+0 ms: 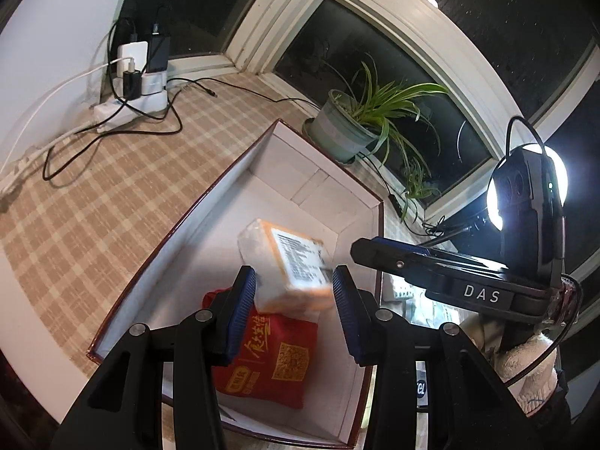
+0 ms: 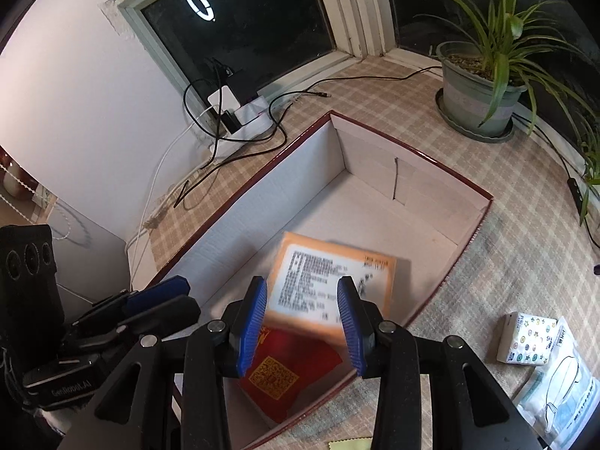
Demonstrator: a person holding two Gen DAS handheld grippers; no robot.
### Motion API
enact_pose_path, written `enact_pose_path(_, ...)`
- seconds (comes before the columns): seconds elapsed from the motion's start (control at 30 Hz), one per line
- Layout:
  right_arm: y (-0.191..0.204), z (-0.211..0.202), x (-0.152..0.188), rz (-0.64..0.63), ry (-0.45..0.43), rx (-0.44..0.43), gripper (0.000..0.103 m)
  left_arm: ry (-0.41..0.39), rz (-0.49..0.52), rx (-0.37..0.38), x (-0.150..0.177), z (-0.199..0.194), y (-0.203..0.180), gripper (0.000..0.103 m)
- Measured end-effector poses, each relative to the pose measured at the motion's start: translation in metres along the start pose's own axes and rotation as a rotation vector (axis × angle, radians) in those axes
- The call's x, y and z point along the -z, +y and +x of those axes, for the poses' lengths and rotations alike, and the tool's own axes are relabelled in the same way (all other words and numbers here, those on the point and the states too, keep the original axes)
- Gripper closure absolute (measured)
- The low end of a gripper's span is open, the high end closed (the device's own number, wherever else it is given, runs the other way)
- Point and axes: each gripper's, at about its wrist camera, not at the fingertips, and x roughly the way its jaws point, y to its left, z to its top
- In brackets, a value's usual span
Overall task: Organize soft objects
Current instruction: 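Lift the tissue pack, carry it over the box and release it, then withdraw both grippers from the box toward the black knit glove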
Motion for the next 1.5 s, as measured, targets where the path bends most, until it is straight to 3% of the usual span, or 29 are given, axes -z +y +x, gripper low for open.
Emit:
enact_pose_path(0.43, -0.036, -0.047, 0.026, 0.076, -0.058, 0.017, 0.067, -0.003, 0.042, 0.068, 0.006, -0.007, -0.029, 0.063)
enact_pose_path(0.87, -0.086, -0.11, 0.076, 0.182, -0.128, 0.065, 0.061, 0.06, 0.143, 0.157, 0.03, 0.001, -0.085, 0.063)
enact_pose_path(1.5, -0.169, -0.215, 0.207, 0.434, -0.249, 0.191, 0.048, 0.226, 0.264, 0.254, 0.082, 0.034, -0.161, 0.058)
